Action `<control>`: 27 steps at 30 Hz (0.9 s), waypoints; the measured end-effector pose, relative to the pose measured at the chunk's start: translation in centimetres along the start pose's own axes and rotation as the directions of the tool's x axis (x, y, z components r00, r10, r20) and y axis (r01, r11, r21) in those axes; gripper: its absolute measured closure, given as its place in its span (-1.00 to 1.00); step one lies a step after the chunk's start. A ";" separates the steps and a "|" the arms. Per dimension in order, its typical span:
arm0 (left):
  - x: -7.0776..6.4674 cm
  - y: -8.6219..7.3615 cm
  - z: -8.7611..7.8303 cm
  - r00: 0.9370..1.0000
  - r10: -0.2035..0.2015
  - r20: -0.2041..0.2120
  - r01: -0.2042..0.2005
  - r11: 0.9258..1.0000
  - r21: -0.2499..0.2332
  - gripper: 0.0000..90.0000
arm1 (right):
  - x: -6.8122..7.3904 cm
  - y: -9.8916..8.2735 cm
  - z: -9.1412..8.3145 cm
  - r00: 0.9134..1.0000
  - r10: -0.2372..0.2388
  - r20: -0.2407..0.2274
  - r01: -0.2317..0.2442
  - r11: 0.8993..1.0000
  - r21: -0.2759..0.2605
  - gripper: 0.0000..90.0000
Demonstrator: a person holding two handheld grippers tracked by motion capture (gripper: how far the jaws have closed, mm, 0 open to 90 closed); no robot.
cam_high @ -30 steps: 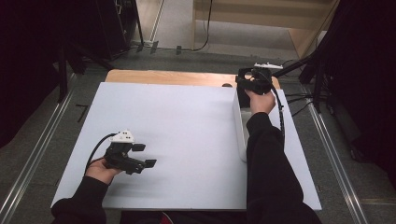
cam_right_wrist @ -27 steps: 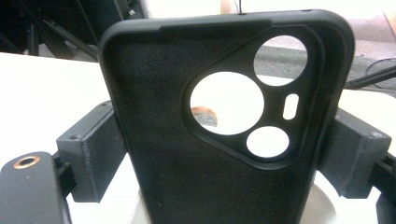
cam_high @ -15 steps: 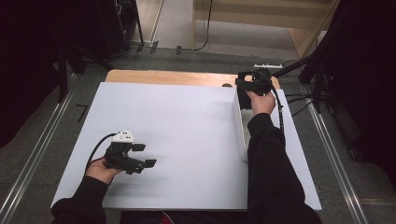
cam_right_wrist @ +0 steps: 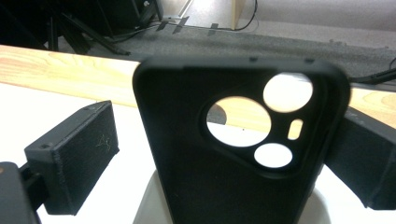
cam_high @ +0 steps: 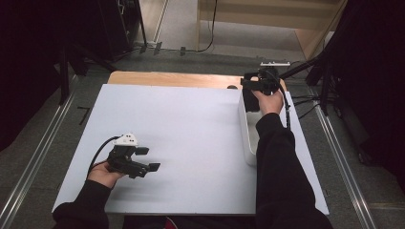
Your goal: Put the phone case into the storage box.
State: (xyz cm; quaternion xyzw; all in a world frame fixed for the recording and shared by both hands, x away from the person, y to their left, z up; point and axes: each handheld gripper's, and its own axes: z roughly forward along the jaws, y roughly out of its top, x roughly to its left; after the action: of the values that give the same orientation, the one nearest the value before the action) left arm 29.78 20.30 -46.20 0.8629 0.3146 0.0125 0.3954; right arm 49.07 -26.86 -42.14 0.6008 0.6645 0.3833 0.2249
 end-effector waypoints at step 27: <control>0.0 -0.1 -0.1 1.000 -0.002 0.001 0.002 1.000 0.001 -0.57 | 0.8 4.5 -3.7 0.999 -0.035 -0.020 0.035 0.999 -0.002 -0.98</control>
State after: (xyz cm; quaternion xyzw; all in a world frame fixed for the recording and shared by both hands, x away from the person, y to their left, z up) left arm 29.68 20.37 -46.21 0.8627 0.3153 0.0114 0.3953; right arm 48.88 -27.08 -36.28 0.5851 0.6767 0.3859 0.2254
